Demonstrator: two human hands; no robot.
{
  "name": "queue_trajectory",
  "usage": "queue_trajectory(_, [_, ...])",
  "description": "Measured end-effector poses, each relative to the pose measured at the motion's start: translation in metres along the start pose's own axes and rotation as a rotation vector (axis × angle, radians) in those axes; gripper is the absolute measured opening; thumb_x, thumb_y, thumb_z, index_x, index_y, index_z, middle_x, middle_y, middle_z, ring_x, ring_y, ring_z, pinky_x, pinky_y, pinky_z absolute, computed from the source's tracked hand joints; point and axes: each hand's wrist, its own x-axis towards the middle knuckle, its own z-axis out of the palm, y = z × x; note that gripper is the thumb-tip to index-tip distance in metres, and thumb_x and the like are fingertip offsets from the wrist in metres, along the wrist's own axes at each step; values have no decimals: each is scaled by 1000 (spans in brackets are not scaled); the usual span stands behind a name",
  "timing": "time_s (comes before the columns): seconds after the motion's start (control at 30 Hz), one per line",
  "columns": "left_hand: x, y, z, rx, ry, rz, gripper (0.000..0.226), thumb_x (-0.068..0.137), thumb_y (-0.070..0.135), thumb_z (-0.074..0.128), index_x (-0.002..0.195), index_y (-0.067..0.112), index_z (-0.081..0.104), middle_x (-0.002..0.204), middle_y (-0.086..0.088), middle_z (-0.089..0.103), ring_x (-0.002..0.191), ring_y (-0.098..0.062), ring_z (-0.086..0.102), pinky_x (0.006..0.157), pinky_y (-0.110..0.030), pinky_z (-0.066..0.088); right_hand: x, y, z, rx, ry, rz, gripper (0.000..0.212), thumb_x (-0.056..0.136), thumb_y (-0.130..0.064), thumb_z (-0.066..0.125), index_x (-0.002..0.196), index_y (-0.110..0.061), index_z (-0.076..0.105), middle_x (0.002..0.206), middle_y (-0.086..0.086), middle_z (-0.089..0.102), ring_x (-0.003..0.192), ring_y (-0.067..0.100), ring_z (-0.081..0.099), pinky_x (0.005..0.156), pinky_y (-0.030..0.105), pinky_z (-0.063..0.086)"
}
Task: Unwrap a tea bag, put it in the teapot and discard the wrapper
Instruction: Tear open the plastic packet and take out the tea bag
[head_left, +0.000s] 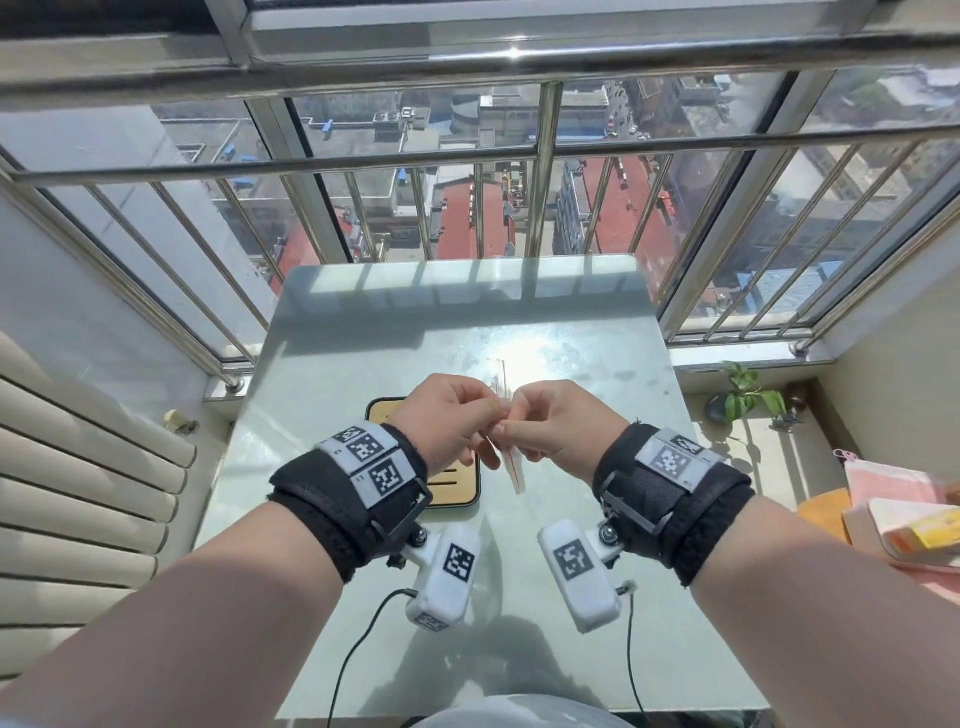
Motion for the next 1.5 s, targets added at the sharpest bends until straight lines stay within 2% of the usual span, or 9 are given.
queue_trajectory(0.2, [2, -1, 0, -32, 9, 38, 22, 96, 9, 60, 86, -8, 69, 63, -8, 72, 53, -21, 64, 46, -24, 43, -3, -1, -6, 34, 38, 36, 30, 84, -19, 78, 62, -17, 58, 60, 5, 63, 49, 11, 49, 51, 20, 41])
queue_trajectory(0.4, [5, -5, -8, 8, 13, 57, 24, 100, 12, 56, 78, 8, 66, 61, -3, 69, 54, -24, 64, 48, -27, 41, -4, -2, -4, 229, 59, 97, 29, 87, -19, 74, 66, -14, 55, 56, 0, 56, 50, 13, 48, 52, 23, 41])
queue_trajectory(0.6, [-1, 0, -8, 550, 107, 28, 24, 92, 24, 57, 70, 16, 62, 59, -3, 70, 59, -21, 73, 61, -39, 61, 3, -4, 6, -262, 170, 75, 20, 84, -17, 66, 65, -15, 57, 61, 2, 68, 50, 8, 58, 57, 27, 50])
queue_trajectory(0.8, [0, 6, -5, 680, 134, 63, 20, 86, 22, 56, 68, 12, 59, 63, -3, 62, 62, -30, 66, 64, -45, 60, 5, -2, 6, -251, 189, 104, 22, 86, -9, 58, 65, -13, 54, 63, 4, 67, 52, 13, 58, 55, 29, 49])
queue_trajectory(1.07, [-1, -6, -24, 826, 118, 31, 31, 82, 25, 64, 55, 18, 49, 51, 2, 51, 52, -20, 55, 57, -35, 52, -3, 5, -23, -603, 241, 87, 21, 76, -16, 61, 65, -21, 45, 63, -1, 58, 59, 22, 59, 59, 34, 49])
queue_trajectory(1.17, [0, -6, -25, 779, 161, 18, 28, 80, 23, 61, 56, 16, 49, 51, 1, 51, 52, -20, 54, 60, -39, 54, -1, 0, -14, -674, 127, -38, 27, 82, -11, 56, 71, -29, 39, 66, -5, 50, 61, 20, 45, 61, 36, 45])
queue_trajectory(1.3, [4, -2, -32, 680, 274, -30, 29, 83, 24, 56, 56, 17, 50, 56, 0, 55, 54, -21, 52, 54, -34, 52, -4, -6, -7, -840, -76, -153, 35, 91, -5, 46, 80, -37, 56, 81, -4, 58, 75, 23, 56, 69, 36, 49])
queue_trajectory(1.37, [5, -1, -36, 649, 281, -24, 27, 84, 23, 55, 58, 16, 53, 59, 0, 55, 58, -21, 52, 56, -32, 50, -2, -8, -6, -973, -125, -98, 41, 96, -9, 42, 100, -37, 72, 91, -4, 57, 86, 24, 58, 78, 36, 49])
queue_trajectory(1.5, [3, -1, -29, 502, 146, -8, 20, 81, 27, 55, 66, 19, 65, 64, 2, 68, 65, -22, 64, 68, -45, 58, 4, -5, -2, -1064, -107, 97, 44, 100, -18, 37, 131, -34, 64, 129, -1, 63, 116, 24, 60, 93, 34, 48])
